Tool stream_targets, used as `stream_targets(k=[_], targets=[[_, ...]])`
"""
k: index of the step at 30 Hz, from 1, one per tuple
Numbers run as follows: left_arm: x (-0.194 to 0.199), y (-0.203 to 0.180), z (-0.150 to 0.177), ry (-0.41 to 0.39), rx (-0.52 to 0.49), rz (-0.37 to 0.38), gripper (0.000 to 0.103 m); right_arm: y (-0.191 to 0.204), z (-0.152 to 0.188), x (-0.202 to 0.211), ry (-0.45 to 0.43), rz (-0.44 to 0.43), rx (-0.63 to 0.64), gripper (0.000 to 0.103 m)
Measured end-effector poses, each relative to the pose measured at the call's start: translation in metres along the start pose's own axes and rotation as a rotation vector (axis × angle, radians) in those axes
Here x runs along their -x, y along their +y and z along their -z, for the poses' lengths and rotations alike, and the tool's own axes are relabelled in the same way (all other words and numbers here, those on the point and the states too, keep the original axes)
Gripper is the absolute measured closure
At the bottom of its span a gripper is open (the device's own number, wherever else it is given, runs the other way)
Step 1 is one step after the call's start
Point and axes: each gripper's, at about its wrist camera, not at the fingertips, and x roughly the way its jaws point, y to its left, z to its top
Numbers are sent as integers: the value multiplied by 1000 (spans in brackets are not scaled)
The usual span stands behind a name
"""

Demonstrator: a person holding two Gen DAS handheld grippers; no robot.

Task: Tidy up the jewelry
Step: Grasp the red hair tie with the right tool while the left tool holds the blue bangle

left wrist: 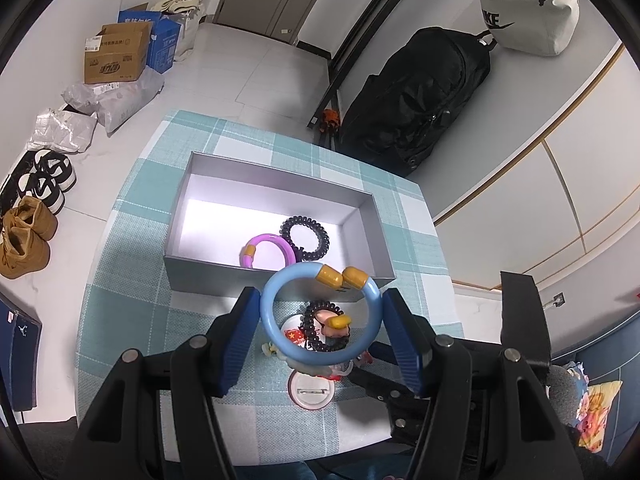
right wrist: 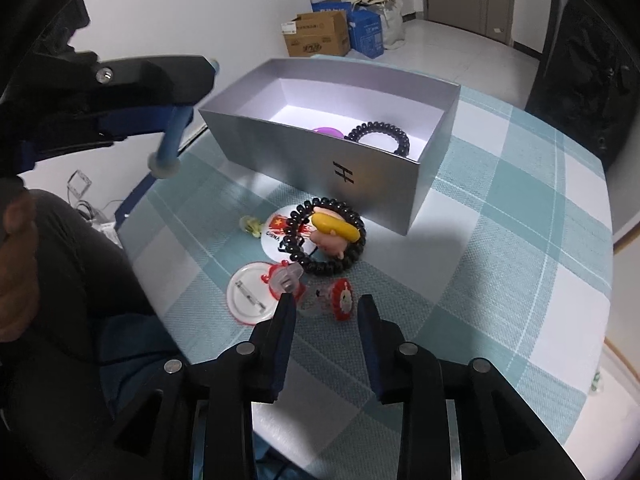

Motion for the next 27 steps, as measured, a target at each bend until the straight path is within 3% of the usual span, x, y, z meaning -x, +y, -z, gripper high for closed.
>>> stream_targets(k=[2, 5, 12, 27], targets=[[-1, 0, 0, 3, 1, -1, 45, 0, -2, -2, 5, 3, 0, 72], [-1, 2, -1, 5, 4, -1, 45, 0, -3, -5, 18, -3, 0, 84], [-1, 4, -5, 4, 14, 8, 45, -13, -2, 8, -6, -7, -40, 84], [-4, 1, -25, -50, -16, -22, 45, -29, -50, 66, -316, -114, -164, 84]])
